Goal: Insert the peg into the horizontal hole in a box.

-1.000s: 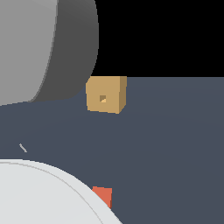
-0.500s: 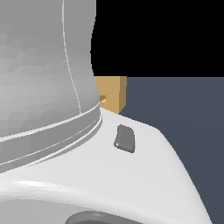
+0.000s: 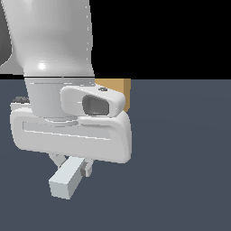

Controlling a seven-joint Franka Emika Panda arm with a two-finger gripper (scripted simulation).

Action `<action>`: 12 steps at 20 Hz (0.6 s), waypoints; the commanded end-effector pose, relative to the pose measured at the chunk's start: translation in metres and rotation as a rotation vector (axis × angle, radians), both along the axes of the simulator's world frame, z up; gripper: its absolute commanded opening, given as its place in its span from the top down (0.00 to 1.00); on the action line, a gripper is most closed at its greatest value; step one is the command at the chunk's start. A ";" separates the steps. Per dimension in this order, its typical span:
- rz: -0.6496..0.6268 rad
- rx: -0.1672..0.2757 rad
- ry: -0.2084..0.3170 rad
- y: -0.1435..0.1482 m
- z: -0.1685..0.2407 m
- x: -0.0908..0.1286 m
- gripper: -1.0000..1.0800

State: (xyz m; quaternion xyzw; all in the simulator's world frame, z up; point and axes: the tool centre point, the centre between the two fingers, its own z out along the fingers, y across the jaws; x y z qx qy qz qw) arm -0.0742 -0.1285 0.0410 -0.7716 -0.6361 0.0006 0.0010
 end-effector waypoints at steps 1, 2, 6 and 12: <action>-0.012 0.000 -0.002 0.029 0.004 -0.005 1.00; -0.017 0.000 -0.002 0.041 0.006 -0.007 1.00; -0.035 0.000 -0.002 0.085 0.011 -0.013 1.00; -0.061 -0.001 -0.002 0.148 0.019 -0.020 1.00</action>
